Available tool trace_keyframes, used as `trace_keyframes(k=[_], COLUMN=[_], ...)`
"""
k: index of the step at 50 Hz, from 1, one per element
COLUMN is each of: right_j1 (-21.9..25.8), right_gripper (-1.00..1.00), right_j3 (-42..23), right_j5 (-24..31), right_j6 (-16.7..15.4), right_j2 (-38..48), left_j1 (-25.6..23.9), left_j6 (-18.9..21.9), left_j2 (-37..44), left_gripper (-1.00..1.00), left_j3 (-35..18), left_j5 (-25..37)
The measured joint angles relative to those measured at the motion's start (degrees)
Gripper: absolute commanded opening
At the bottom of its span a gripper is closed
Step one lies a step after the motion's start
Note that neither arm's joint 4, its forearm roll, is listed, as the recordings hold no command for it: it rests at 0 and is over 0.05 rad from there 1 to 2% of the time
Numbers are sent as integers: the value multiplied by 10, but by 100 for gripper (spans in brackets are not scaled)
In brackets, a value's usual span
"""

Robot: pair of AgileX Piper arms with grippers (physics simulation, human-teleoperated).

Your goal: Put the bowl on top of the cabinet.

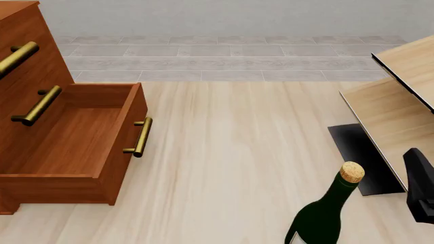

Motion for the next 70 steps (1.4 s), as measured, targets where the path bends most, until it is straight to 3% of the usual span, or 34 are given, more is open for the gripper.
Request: trace_keyframes(k=[41, 42, 70], right_j1=[-2, -2, -2], right_gripper=[100, 100, 100], right_j3=[-2, -2, -2], right_j5=[-1, -1, -2], right_j6=[3, 3, 3], right_j2=[0, 0, 0], left_j1=[11, 12, 26], left_j6=[16, 15, 10], left_j2=[-1, -1, -31], left_gripper=[-100, 100, 100], left_j3=[11, 10, -12], left_j5=[0, 0, 0])
